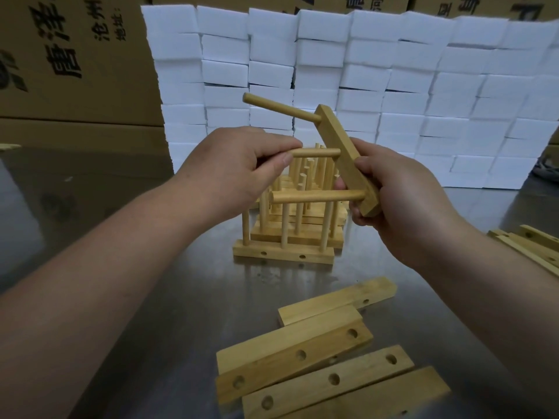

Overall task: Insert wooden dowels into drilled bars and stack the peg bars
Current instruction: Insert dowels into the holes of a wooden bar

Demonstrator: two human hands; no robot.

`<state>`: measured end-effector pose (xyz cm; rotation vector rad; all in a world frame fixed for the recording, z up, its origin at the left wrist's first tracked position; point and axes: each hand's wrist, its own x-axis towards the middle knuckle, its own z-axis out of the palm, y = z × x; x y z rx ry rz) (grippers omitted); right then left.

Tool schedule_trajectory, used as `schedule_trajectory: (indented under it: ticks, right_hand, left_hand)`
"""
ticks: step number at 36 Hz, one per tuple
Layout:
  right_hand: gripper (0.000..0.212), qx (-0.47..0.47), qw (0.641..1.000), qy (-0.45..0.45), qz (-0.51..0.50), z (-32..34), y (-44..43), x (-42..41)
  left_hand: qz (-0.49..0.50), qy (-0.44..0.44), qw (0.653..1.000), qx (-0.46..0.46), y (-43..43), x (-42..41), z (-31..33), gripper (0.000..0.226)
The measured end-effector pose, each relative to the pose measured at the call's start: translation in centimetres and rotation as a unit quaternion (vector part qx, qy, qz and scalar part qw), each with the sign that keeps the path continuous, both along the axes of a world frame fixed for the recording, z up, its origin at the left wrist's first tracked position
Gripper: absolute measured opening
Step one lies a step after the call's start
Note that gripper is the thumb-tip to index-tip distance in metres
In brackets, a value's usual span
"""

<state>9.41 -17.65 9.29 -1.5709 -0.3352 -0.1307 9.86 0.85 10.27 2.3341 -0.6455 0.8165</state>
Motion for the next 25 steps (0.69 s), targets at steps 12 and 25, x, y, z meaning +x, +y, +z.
schedule_trajectory:
  ticks: [12,25]
  right_hand:
    - [0.03,-0.045,0.998,-0.035,-0.02,-0.1,0.2,-0.6]
    - [0.035,-0.045,0.998,-0.035,-0.016,-0.9,0.3,-0.6]
  left_hand:
    - [0.014,-0.082,0.992,0.097,0.2,-0.7,0.5,0.026]
    - [0.018,-0.07,0.992,0.104,-0.5,-1.3,0.3,0.021]
